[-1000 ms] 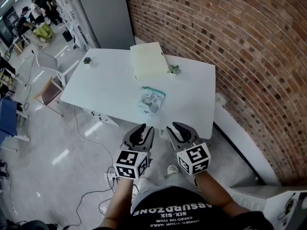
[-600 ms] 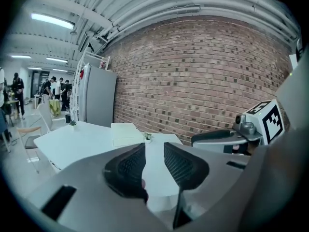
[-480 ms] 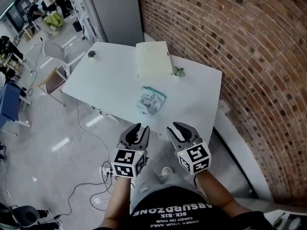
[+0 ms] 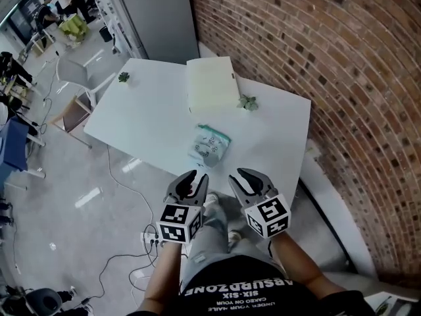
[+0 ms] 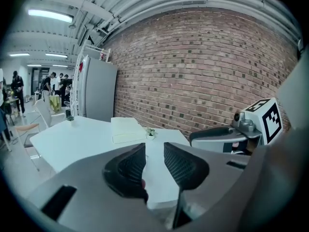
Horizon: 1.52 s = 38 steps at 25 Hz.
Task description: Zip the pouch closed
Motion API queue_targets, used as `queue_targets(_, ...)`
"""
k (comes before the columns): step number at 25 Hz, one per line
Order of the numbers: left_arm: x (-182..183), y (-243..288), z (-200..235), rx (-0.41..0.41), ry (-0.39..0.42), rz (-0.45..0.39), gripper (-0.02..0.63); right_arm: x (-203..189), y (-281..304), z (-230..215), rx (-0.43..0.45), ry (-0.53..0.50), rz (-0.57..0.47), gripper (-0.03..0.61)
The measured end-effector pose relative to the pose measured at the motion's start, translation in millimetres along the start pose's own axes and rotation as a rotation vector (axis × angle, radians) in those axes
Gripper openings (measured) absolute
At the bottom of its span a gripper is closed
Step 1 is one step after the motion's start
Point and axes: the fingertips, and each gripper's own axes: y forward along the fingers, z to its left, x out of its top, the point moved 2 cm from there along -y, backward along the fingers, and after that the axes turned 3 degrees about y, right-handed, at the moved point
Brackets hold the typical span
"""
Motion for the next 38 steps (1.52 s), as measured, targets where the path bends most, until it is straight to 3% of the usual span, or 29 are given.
queue_targets(16, 24.9, 88.6, 96.1, -0.053, 0.002, 0.076, 0.101, 27.5, 109.8, -51.5, -0.013, 0.006, 0.079, 0.087)
queue_targets(21, 30.1, 105.8, 118.5, -0.075, 0.021, 0.1, 0.101, 30.1, 134.3, -55.1, -0.016, -0.036, 0.108, 0.087)
queue_targets(38, 8.3, 174.0, 170.2, -0.175, 0.068, 0.231, 0.101, 20.9, 206.0, -99.2, -0.093, -0.036, 0.19, 0.087)
